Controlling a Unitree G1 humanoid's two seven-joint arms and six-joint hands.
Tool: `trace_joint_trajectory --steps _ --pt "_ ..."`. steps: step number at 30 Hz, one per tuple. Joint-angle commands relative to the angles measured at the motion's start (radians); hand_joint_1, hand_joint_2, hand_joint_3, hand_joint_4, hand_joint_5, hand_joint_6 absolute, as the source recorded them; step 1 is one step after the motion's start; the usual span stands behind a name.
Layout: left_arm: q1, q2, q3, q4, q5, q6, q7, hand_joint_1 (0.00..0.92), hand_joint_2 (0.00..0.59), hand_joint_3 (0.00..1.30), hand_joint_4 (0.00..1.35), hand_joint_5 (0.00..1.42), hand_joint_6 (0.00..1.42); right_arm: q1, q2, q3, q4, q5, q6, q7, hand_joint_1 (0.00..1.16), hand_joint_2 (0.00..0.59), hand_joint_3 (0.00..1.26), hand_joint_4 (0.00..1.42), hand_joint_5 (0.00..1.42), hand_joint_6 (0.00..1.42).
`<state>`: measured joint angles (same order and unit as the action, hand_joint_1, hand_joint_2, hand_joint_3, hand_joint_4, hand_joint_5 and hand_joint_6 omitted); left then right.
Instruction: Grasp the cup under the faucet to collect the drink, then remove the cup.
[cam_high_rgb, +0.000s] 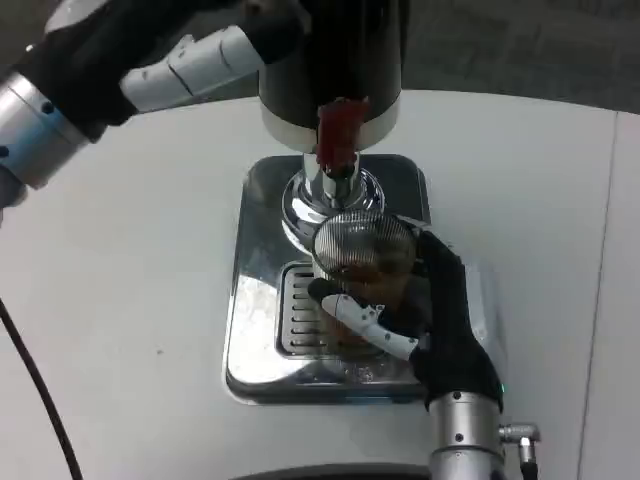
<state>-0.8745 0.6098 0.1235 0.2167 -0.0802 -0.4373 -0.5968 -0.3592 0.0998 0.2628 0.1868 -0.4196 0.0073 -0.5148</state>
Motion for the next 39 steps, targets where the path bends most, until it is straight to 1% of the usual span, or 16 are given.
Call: trace_joint_trajectory --steps 1,5,7,13,14,16,18,20,24,26,29,32,33,36,38,39 --pt "0.019 0.008 0.052 -0.07 -0.043 0.02 0.038 0.0 0.084 0.16 0.2 0.31 0.27 0.041 0.037 0.004 -0.061 -0.006 -0.033 -0.018 0.84 0.236 0.63 0.76 0.75 0.56" --pt "0.087 0.027 0.096 -0.155 -0.068 0.062 0.049 0.0 0.084 0.18 0.22 0.32 0.29 0.055 0.031 0.0 -0.102 -0.006 -0.032 -0.017 0.84 0.234 0.67 0.8 0.8 0.6" --pt "0.135 0.037 0.123 -0.19 -0.077 0.084 0.054 0.0 0.083 0.18 0.22 0.33 0.3 0.067 0.024 0.0 -0.125 -0.002 -0.033 -0.005 0.84 0.234 0.69 0.82 0.82 0.61" --pt "0.269 0.053 0.189 -0.26 -0.094 0.137 0.068 0.0 0.083 0.18 0.23 0.33 0.31 0.107 -0.005 0.001 -0.189 -0.022 -0.014 0.02 0.83 0.234 0.71 0.84 0.85 0.63" --pt "0.299 0.054 0.202 -0.273 -0.097 0.143 0.07 0.0 0.083 0.19 0.24 0.33 0.31 0.114 -0.012 0.001 -0.204 -0.028 -0.007 0.029 0.84 0.228 0.71 0.85 0.85 0.63" --pt "0.359 0.054 0.228 -0.297 -0.101 0.152 0.076 0.0 0.083 0.19 0.24 0.34 0.31 0.133 -0.011 -0.006 -0.221 -0.019 -0.004 0.039 0.84 0.225 0.71 0.86 0.87 0.63" --pt "0.406 0.051 0.246 -0.316 -0.103 0.158 0.083 0.0 0.083 0.19 0.24 0.34 0.31 0.151 -0.015 -0.011 -0.238 -0.015 -0.005 0.051 0.84 0.219 0.72 0.87 0.88 0.65" --pt "0.461 0.046 0.264 -0.336 -0.103 0.16 0.09 0.0 0.083 0.19 0.24 0.34 0.31 0.178 -0.02 -0.012 -0.27 -0.035 -0.001 0.045 0.84 0.218 0.72 0.87 0.89 0.65" --pt "0.556 0.039 0.293 -0.363 -0.096 0.162 0.107 0.0 0.088 0.2 0.24 0.34 0.31 0.22 -0.038 -0.027 -0.32 -0.033 -0.002 0.074 0.84 0.217 0.74 0.88 0.91 0.65" --pt "0.597 0.04 0.301 -0.369 -0.086 0.16 0.114 0.0 0.09 0.2 0.24 0.34 0.31 0.248 -0.044 -0.034 -0.344 -0.04 0.006 0.085 0.85 0.218 0.75 0.89 0.91 0.65" --pt "0.656 0.038 0.322 -0.369 -0.043 0.15 0.149 0.0 0.09 0.19 0.22 0.3 0.3 0.303 -0.061 -0.037 -0.406 -0.05 0.009 0.117 0.85 0.219 0.77 0.91 0.93 0.67" --pt "0.709 0.028 0.33 -0.36 -0.009 0.144 0.183 0.0 0.089 0.19 0.21 0.29 0.29 0.37 -0.084 -0.033 -0.509 -0.061 0.011 0.168 0.86 0.217 0.77 0.92 0.94 0.68" --pt "0.723 0.025 0.328 -0.357 0.001 0.138 0.19 0.0 0.089 0.19 0.21 0.29 0.29 0.384 -0.091 -0.033 -0.535 -0.067 0.014 0.183 0.88 0.207 0.77 0.92 0.94 0.68" --pt "0.761 0.014 0.322 -0.352 0.023 0.125 0.21 0.0 0.089 0.18 0.21 0.29 0.27 0.421 -0.089 -0.053 -0.604 -0.046 0.034 0.226 0.89 0.2 0.78 0.91 0.94 0.68" --pt "0.795 0.0 0.316 -0.347 0.042 0.114 0.225 0.0 0.094 0.18 0.2 0.28 0.27 0.431 -0.094 -0.071 -0.65 -0.042 0.05 0.261 0.91 0.192 0.78 0.92 0.94 0.7" --pt "0.816 -0.005 0.31 -0.346 0.06 0.108 0.23 0.0 0.094 0.18 0.19 0.27 0.26 0.436 -0.104 -0.08 -0.68 -0.051 0.071 0.286 0.92 0.19 0.79 0.92 0.94 0.7"
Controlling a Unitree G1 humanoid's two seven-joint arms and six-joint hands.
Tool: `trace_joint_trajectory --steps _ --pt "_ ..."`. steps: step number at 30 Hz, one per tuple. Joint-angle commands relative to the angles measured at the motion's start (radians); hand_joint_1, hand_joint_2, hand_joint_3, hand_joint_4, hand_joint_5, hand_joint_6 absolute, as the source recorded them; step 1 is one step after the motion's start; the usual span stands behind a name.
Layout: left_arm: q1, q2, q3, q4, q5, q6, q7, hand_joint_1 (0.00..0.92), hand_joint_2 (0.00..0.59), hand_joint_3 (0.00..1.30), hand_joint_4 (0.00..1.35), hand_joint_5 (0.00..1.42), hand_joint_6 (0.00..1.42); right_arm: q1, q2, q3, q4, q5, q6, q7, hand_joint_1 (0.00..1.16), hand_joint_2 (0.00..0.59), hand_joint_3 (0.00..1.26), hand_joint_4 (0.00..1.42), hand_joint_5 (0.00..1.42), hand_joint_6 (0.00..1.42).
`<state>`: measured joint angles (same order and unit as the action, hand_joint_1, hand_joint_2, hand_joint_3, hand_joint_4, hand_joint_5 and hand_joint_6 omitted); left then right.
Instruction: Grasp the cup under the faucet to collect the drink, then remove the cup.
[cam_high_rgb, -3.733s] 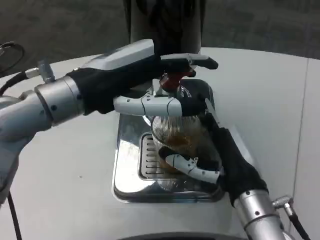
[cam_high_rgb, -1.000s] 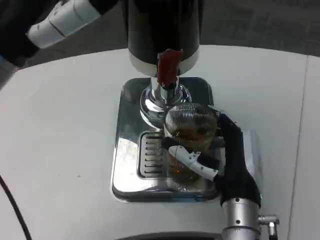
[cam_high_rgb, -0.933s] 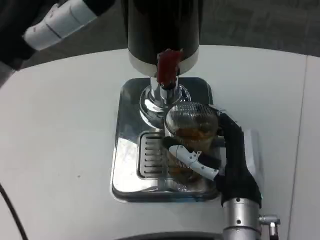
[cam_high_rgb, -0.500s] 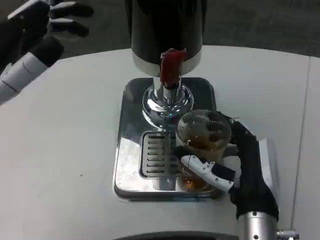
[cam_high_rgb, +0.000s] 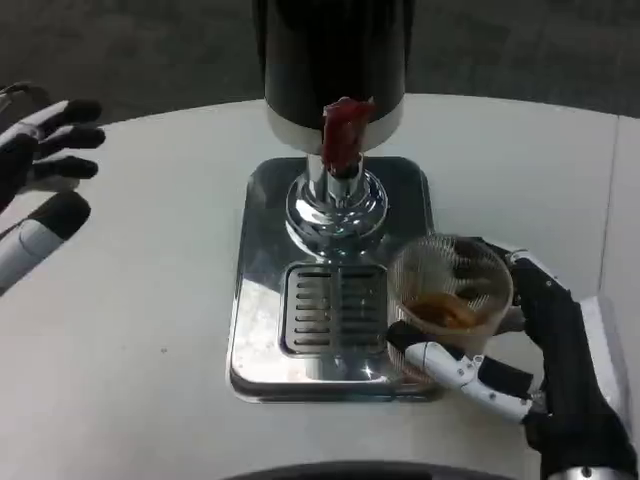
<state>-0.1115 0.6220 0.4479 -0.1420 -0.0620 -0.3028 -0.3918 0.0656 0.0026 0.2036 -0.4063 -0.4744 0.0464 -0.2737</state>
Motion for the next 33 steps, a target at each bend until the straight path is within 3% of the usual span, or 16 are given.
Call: trace_joint_trajectory --steps 1,8,20,33 --pt "0.071 -0.019 -0.022 0.013 0.06 -0.029 0.028 0.0 0.094 0.18 0.19 0.27 0.25 0.017 -0.026 -0.028 -0.114 -0.005 0.043 0.073 0.92 0.189 0.79 0.92 0.94 0.7" --pt "0.183 -0.014 -0.068 -0.034 0.187 -0.028 0.05 0.0 0.089 0.11 0.07 0.14 0.15 0.087 -0.074 -0.041 -0.235 -0.004 0.063 0.183 0.98 0.172 0.83 0.96 0.96 0.72" --pt "0.297 -0.039 -0.062 -0.116 0.201 -0.091 0.073 0.0 0.092 0.11 0.06 0.13 0.15 0.1 -0.086 -0.041 -0.316 0.012 0.074 0.274 1.0 0.174 0.84 0.97 0.96 0.72" --pt "0.387 -0.038 -0.186 -0.293 0.33 -0.098 0.042 0.0 0.09 0.08 0.0 0.04 0.1 0.149 -0.109 -0.045 -0.438 0.032 0.091 0.36 1.02 0.177 0.87 0.98 0.97 0.72"
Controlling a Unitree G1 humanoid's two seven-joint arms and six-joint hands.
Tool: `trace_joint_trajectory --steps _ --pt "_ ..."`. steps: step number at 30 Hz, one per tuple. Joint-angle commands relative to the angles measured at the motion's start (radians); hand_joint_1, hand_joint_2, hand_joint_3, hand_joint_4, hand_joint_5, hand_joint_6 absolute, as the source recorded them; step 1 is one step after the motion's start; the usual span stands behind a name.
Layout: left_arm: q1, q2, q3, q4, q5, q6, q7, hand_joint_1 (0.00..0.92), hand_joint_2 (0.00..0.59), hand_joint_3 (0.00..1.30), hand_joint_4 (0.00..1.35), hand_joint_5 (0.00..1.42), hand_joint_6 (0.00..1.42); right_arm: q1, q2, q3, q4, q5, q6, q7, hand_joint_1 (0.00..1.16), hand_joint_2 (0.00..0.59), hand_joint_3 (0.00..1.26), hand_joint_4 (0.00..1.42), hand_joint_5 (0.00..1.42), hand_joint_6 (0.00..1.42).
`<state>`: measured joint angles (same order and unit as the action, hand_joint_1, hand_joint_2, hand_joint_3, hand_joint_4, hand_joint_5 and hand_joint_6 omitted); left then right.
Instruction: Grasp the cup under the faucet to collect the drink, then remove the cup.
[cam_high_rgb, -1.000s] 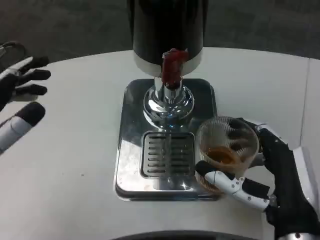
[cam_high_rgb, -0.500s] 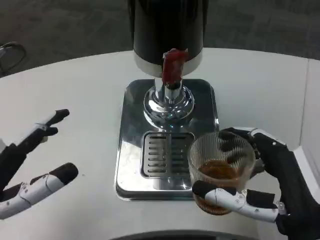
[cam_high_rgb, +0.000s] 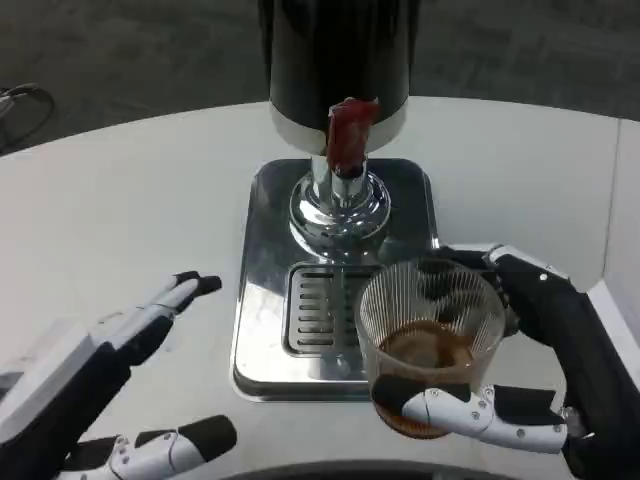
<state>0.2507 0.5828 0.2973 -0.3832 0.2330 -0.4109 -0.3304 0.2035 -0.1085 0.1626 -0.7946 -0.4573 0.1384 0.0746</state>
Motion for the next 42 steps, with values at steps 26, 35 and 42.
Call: trace_joint_trajectory --steps 26,35,42 --pt "0.117 -0.03 -0.076 -0.353 0.278 0.205 -0.067 0.0 0.087 0.01 0.0 0.0 0.01 0.085 -0.057 -0.059 -0.168 0.069 -0.002 0.104 1.06 0.19 0.91 1.02 1.01 0.76" --pt "0.095 -0.026 -0.095 -0.366 0.296 0.227 -0.083 0.0 0.084 0.0 0.0 0.0 0.0 0.095 -0.066 -0.079 -0.175 0.089 -0.006 0.106 1.06 0.191 0.91 1.02 1.01 0.76" --pt "0.084 -0.025 -0.1 -0.367 0.301 0.238 -0.089 0.0 0.084 0.0 0.0 0.0 0.0 0.098 -0.069 -0.079 -0.175 0.09 -0.009 0.106 1.07 0.192 0.92 1.02 1.01 0.76"
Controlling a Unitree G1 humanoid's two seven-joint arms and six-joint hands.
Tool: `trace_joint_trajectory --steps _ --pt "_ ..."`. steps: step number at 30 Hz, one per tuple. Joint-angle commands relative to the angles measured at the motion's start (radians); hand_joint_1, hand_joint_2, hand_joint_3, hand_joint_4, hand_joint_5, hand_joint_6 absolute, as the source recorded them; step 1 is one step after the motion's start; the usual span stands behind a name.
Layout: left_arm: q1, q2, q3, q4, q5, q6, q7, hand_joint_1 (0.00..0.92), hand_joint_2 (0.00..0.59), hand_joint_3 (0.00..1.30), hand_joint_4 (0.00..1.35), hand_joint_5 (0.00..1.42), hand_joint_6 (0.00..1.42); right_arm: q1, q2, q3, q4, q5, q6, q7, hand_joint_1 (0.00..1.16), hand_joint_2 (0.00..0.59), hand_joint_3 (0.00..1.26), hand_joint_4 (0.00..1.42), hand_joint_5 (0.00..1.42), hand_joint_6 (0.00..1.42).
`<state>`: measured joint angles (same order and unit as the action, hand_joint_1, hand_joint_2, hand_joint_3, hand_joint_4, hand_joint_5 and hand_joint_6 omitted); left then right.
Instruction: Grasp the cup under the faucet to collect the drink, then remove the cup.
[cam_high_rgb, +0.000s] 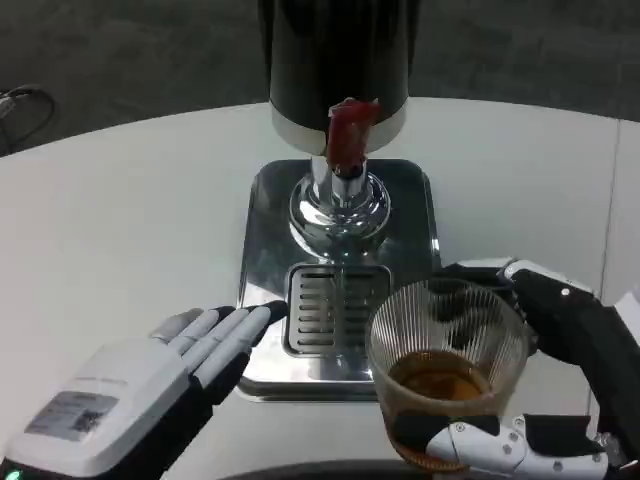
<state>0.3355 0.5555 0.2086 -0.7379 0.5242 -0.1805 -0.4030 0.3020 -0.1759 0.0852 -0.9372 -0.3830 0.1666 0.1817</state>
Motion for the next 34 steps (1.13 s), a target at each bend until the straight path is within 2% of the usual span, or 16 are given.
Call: trace_joint_trajectory --steps 1,11,30,34 --pt "-0.002 0.003 -0.011 -0.011 0.009 0.009 -0.017 0.0 0.084 0.0 0.0 0.0 0.0 -0.001 -0.003 -0.002 -0.031 0.017 -0.037 -0.001 1.07 0.192 0.92 1.02 1.01 0.76" --pt "-0.002 0.004 -0.002 -0.008 0.005 0.013 -0.018 0.0 0.083 0.0 0.0 0.0 0.0 0.014 -0.015 -0.028 -0.023 0.045 -0.06 -0.005 1.07 0.192 0.92 1.03 1.01 0.76" --pt "-0.027 0.019 0.008 -0.006 -0.004 0.015 -0.029 0.0 0.085 0.0 0.0 0.0 0.0 0.021 -0.026 -0.013 -0.038 0.036 -0.054 -0.001 1.07 0.192 0.92 1.03 1.01 0.76" --pt "-0.043 0.019 0.001 -0.002 0.0 0.017 -0.031 0.0 0.127 0.0 0.0 0.0 0.0 0.027 -0.027 -0.018 -0.041 0.039 -0.055 -0.001 1.07 0.192 0.92 1.03 1.01 0.76"
